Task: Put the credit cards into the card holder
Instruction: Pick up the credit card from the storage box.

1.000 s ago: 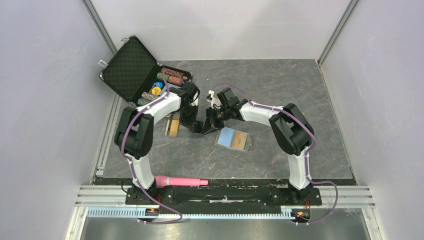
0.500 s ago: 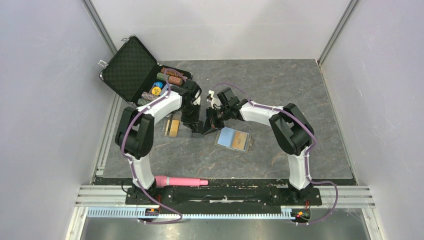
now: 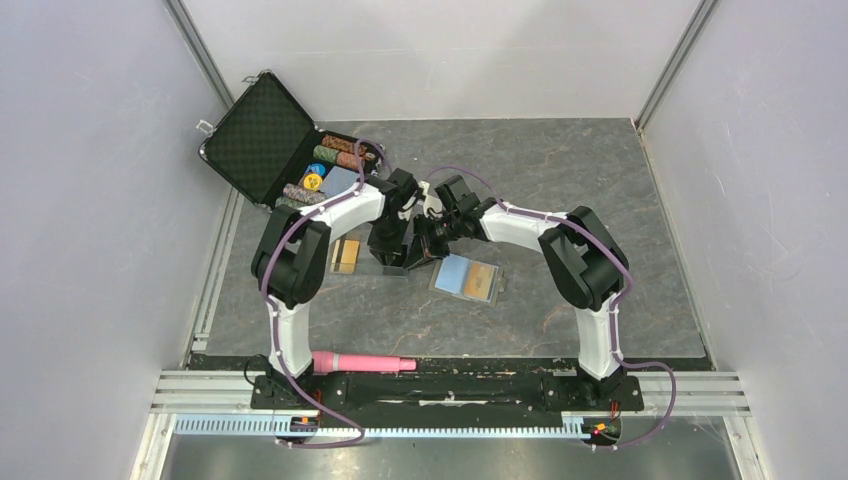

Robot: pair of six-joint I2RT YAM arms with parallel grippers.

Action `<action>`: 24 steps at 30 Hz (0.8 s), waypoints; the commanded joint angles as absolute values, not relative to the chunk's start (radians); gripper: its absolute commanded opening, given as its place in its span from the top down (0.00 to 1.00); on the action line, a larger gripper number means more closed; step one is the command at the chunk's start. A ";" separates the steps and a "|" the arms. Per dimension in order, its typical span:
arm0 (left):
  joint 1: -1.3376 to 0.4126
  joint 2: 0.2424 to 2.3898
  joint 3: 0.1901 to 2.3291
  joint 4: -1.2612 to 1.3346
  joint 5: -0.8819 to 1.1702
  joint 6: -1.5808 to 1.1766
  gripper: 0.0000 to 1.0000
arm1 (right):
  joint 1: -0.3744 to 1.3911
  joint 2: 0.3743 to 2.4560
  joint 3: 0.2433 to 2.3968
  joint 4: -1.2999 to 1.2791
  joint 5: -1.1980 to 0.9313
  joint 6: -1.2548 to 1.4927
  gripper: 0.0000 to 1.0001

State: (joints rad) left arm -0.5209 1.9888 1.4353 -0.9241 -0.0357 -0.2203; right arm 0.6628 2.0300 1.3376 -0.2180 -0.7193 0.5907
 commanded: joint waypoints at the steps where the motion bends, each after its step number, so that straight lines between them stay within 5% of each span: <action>1: -0.566 1.993 1.485 -0.942 -0.026 -0.169 0.81 | 0.669 2.022 1.330 -0.213 -0.696 0.555 0.85; 14: -0.523 1.870 1.397 -0.732 0.295 -0.312 0.92 | 0.669 2.011 1.315 -0.213 -0.693 0.551 0.85; 19: -0.481 1.820 1.349 -0.727 0.215 -0.321 0.58 | 0.669 2.011 1.315 -0.213 -0.693 0.550 0.85; 24: -0.391 1.807 1.287 -0.713 0.221 -0.331 0.53 | 0.669 2.011 1.315 -0.213 -0.695 0.551 0.85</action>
State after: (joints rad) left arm -0.4496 1.8492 1.3243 -0.7719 0.1928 -0.3019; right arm 0.6575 2.0235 1.3300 -0.2184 -0.7238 0.5785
